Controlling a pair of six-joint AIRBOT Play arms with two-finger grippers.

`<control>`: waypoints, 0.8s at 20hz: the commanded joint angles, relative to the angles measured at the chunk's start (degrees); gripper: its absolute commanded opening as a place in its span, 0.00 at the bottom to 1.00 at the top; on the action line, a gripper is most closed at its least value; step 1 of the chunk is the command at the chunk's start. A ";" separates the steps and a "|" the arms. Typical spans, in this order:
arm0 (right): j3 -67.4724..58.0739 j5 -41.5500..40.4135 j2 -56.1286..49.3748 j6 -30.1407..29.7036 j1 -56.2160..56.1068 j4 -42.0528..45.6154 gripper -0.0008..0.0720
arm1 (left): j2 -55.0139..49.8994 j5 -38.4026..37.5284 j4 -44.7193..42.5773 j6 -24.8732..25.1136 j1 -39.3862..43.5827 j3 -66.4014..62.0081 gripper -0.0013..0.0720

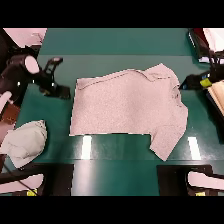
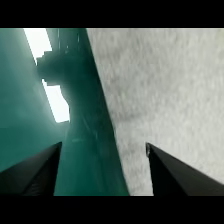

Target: Fold the shirts.

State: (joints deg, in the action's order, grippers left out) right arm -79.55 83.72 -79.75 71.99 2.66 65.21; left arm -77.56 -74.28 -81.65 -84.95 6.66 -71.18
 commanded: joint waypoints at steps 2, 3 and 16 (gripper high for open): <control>13.99 0.61 11.61 -2.01 0.31 -1.20 0.43 | 10.51 -0.81 -3.34 -0.79 -1.14 15.63 0.86; 15.76 -0.24 14.08 -2.01 0.31 -1.20 0.43 | 13.27 -0.48 -2.91 -0.74 -3.69 17.42 0.86; 21.97 -12.90 32.44 -1.95 0.31 -1.18 0.43 | 17.94 7.72 30.75 14.53 -19.08 43.32 0.86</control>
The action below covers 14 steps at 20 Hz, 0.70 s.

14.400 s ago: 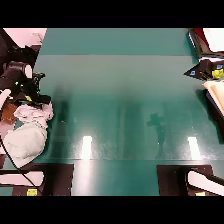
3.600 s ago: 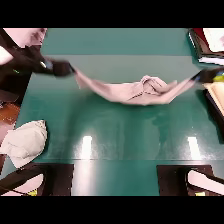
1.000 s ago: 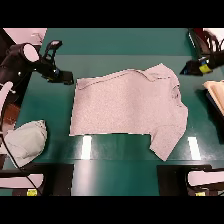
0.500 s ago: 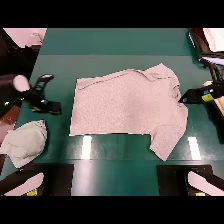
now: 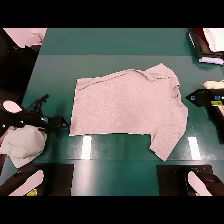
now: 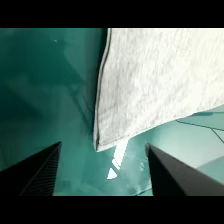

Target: Fold the shirts.

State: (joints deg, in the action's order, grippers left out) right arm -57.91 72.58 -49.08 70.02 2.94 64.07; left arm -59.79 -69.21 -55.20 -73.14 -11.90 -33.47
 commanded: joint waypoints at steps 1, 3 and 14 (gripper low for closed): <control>0.33 -1.62 1.75 0.04 0.02 -0.07 0.43 | 0.17 2.82 5.42 3.67 -0.52 6.19 0.86; 0.33 -1.66 1.73 0.68 0.02 -0.07 0.43 | 0.17 3.21 6.97 4.81 -0.50 6.80 0.86; 0.33 -1.68 1.73 0.68 0.02 -0.04 0.43 | -0.81 6.62 9.16 4.11 -0.50 6.84 0.83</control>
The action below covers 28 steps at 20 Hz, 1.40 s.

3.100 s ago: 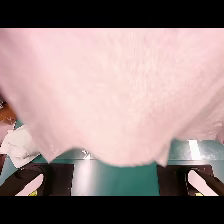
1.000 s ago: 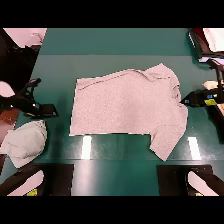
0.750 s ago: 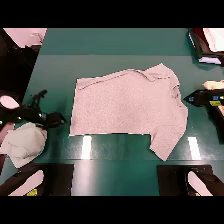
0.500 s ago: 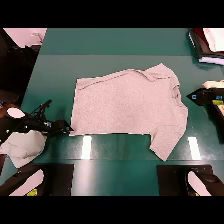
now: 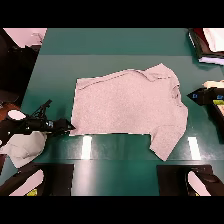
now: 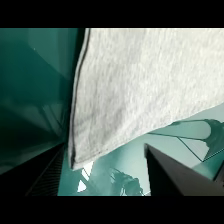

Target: Fold the shirts.

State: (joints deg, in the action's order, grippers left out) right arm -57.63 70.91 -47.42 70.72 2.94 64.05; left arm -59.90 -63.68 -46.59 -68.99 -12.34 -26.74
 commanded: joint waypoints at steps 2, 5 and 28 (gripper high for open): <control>0.04 0.02 0.07 0.00 0.02 -0.02 0.43 | -1.42 1.42 1.11 -0.04 -0.07 0.39 0.83; 0.07 -0.04 -0.02 0.02 0.02 0.02 0.43 | -1.64 1.84 1.42 0.00 -0.07 0.61 0.65; 16.74 5.88 -19.10 1.18 23.10 0.17 0.46 | -1.62 -3.10 -2.78 1.27 -0.09 -12.92 0.05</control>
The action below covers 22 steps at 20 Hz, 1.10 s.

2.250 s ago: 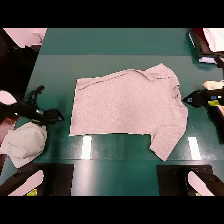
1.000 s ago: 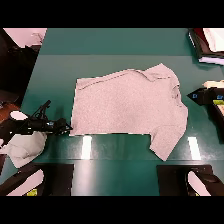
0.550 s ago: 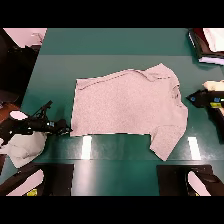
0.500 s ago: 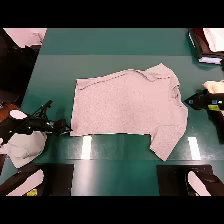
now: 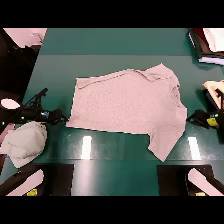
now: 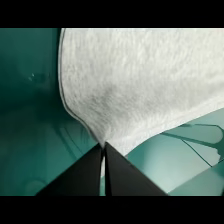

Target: Fold the shirts.

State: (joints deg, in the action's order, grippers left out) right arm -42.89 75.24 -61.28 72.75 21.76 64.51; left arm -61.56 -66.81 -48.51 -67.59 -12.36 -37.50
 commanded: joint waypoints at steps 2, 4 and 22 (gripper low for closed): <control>3.41 1.66 -8.00 -1.31 4.52 -1.18 0.46 | 0.02 0.26 -0.90 -0.11 -0.04 -2.27 0.05; 4.68 1.29 -9.79 -1.40 4.50 -2.01 0.46 | 0.02 0.15 -0.94 -0.11 -0.04 -2.27 0.05; -33.20 -8.57 10.67 -5.88 4.37 -27.45 0.03 | 2.80 -1.97 -0.33 -7.17 -0.07 -51.52 0.05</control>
State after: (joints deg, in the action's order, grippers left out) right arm -62.76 71.48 -55.37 65.84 26.11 40.60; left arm -59.31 -68.25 -48.99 -72.69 -12.36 -72.27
